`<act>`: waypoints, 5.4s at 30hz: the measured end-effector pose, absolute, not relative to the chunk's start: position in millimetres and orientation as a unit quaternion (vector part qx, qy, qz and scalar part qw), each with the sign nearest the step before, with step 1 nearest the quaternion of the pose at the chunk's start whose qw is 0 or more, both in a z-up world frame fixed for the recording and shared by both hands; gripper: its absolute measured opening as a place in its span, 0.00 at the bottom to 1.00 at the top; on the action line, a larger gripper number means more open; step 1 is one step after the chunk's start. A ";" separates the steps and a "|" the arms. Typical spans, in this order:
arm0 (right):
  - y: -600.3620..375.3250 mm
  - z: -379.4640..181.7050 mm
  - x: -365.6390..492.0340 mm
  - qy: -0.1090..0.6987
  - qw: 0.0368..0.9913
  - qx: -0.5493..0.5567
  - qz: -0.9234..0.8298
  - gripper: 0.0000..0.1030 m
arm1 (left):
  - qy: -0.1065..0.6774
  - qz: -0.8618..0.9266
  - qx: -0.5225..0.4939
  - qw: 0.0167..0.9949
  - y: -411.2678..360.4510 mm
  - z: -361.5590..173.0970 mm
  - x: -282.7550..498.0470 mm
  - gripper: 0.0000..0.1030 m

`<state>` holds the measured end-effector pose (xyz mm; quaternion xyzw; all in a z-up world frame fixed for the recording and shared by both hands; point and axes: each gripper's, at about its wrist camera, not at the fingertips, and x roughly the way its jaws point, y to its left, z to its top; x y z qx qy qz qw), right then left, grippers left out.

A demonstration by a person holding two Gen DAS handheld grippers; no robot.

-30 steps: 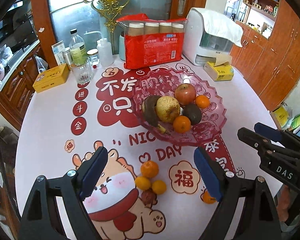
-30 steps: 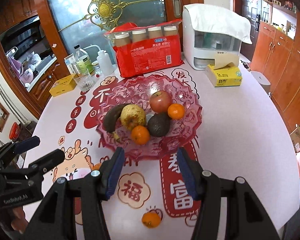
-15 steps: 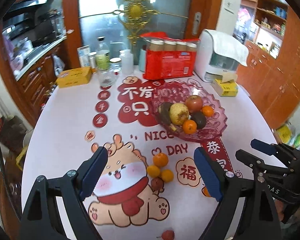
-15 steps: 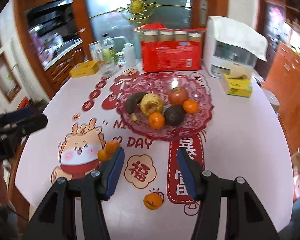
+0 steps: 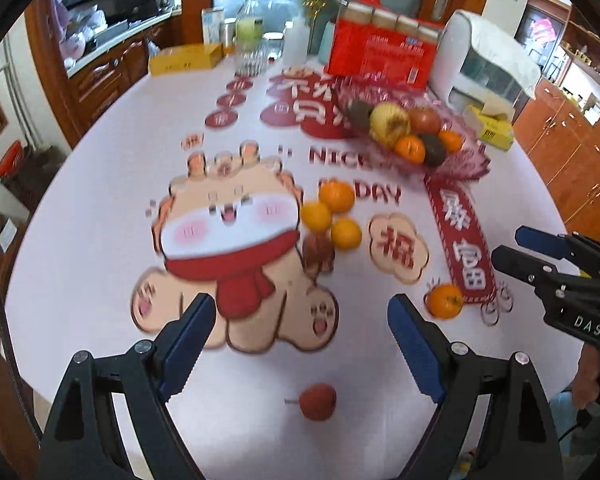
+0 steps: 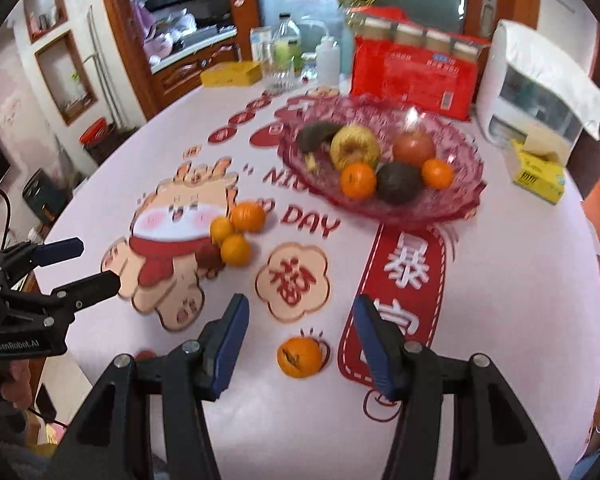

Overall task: Organize fruits
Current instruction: 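Withdraw both open grippers from the bowl toward the remaining fruit, then grasp the red lychee with the left gripper while the right grasps an orange, then carry the lychee in the left gripper while the right carries the orange to the bowl, then release the lychee into the bowl with the left gripper while the right releases the orange, then withdraw both open grippers from the bowl toward the last oranges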

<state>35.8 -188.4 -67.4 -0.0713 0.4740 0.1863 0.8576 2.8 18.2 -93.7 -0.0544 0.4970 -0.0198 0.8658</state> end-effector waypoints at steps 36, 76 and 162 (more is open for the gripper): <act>-188.7 -171.8 40.4 0.521 0.803 -0.117 0.266 0.44 | 0.530 0.044 -0.092 0.842 0.6 -183.9 -44.5 0.34; -230.1 60.4 88.4 0.383 0.897 -0.048 0.215 0.37 | 0.436 -0.041 0.101 0.893 -62.2 78.0 110.9 0.25; -211.5 4.9 118.3 0.412 0.907 0.070 0.050 0.52 | 0.403 -0.111 0.052 0.907 -34.3 19.0 156.7 0.78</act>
